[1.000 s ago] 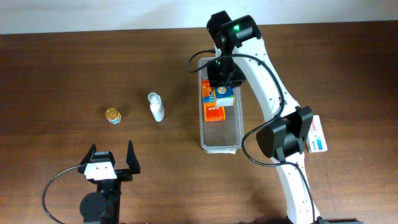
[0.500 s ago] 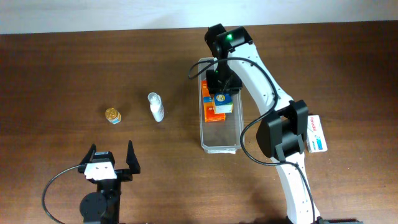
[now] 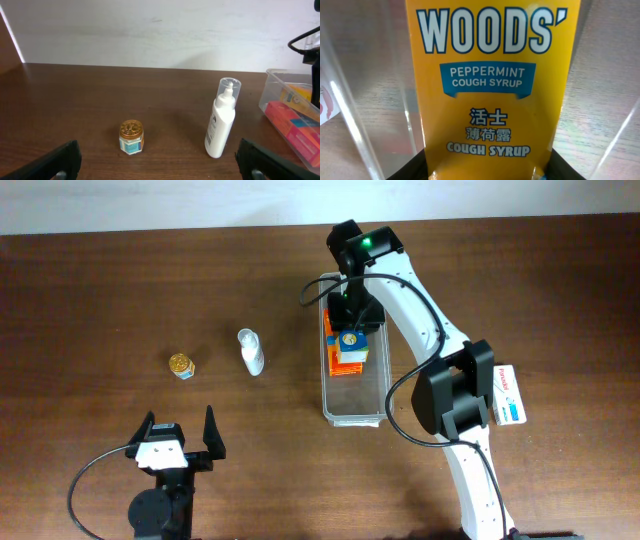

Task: Pack container
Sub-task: 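Lower the yellow box into the container beside the orange box, release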

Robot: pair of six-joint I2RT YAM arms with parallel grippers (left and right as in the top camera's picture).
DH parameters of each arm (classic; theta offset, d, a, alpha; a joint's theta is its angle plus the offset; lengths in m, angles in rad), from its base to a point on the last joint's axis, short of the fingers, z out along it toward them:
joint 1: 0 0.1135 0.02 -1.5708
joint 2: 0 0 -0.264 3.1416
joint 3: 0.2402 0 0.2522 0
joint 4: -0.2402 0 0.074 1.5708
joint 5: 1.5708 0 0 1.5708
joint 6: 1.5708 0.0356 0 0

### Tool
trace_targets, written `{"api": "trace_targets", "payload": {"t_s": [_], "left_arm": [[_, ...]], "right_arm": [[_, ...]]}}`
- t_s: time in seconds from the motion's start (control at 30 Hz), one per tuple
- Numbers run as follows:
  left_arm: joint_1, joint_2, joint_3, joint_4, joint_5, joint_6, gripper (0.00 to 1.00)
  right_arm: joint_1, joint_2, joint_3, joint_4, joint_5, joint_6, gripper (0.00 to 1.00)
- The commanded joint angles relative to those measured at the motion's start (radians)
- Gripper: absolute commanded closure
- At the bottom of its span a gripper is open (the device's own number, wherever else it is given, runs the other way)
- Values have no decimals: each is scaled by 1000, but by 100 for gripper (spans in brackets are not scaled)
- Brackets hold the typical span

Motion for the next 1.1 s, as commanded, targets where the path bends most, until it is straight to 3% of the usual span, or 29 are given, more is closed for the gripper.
{"api": "trace_targets", "payload": {"t_s": [0.0,0.2,0.23,0.4,0.57,0.83,1.07], "left_arm": [[5,-6,-6,2,8,16,1],[5,-6,-6,2,8,16,1],[5,-6,-6,2,8,15,1],[5,-6,-6,2,8,15,1],[5,-6,-6,2,8,15,1],[5,-6,-6,2,8,16,1],[5,-6,-6,2,8,15,1]], "right_arm": [[33,-33,-15,6,-36,2,54],[50,-33,-15,13,-31,1,53],[51,-33,-15,13,-28,2,49],[50,-32,-15,13,-27,2,47],[50,-32,-15,15,-22,1,36],[34,-32,-9,13,-6,1,32],[-18,-39,156,-76,-6,-12,27]]}}
